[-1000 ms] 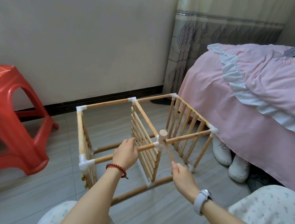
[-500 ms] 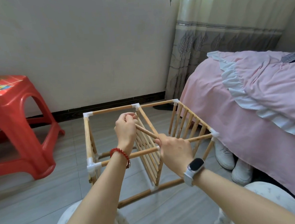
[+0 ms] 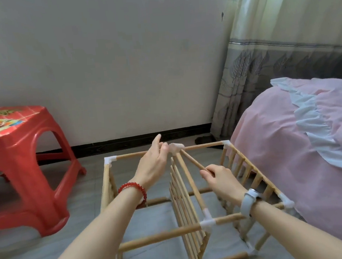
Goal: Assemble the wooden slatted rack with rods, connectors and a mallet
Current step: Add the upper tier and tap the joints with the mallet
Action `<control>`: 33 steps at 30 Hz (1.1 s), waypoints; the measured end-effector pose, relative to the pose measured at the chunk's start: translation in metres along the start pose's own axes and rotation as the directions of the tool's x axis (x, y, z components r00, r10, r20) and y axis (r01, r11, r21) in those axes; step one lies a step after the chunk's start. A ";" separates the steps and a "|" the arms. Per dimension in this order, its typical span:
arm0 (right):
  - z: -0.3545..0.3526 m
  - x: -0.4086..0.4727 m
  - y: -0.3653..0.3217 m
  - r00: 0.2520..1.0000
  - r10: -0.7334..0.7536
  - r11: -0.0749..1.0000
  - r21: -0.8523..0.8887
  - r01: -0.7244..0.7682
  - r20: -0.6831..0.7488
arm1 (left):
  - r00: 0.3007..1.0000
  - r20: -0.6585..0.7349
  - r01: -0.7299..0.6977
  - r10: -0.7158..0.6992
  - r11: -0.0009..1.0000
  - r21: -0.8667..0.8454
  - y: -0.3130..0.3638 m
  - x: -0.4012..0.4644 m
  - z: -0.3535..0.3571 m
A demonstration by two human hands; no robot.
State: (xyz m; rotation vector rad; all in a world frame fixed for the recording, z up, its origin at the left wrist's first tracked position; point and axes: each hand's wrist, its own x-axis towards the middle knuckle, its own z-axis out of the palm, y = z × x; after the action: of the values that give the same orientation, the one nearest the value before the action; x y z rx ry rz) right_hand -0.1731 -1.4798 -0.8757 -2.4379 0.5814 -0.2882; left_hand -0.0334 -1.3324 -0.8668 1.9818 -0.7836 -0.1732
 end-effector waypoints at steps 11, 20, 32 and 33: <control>-0.006 0.178 0.001 0.745 -0.205 0.951 0.049 0.304 -0.635 | 0.957 0.130 0.069 -0.260 0.635 0.769 -0.126 0.163 0.047; 0.007 0.190 0.011 0.878 -0.192 0.981 -0.108 0.160 -0.439 | 0.972 0.089 0.083 -0.219 0.668 0.740 -0.145 0.173 0.053; -0.012 0.194 0.018 0.818 -0.210 0.977 -0.136 0.162 -0.536 | 0.970 0.089 0.101 -0.225 0.709 0.698 -0.147 0.169 0.053; -0.014 0.196 0.016 0.733 -0.210 0.970 -0.046 0.238 -0.647 | 0.971 0.085 0.100 -0.222 0.709 0.698 -0.148 0.168 0.055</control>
State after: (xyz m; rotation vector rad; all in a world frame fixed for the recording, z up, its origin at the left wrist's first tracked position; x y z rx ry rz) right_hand -0.0111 -1.5905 -0.8609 -2.3303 0.5456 -1.2765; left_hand 0.1426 -1.4230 -0.9854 2.7916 -0.8544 -0.1601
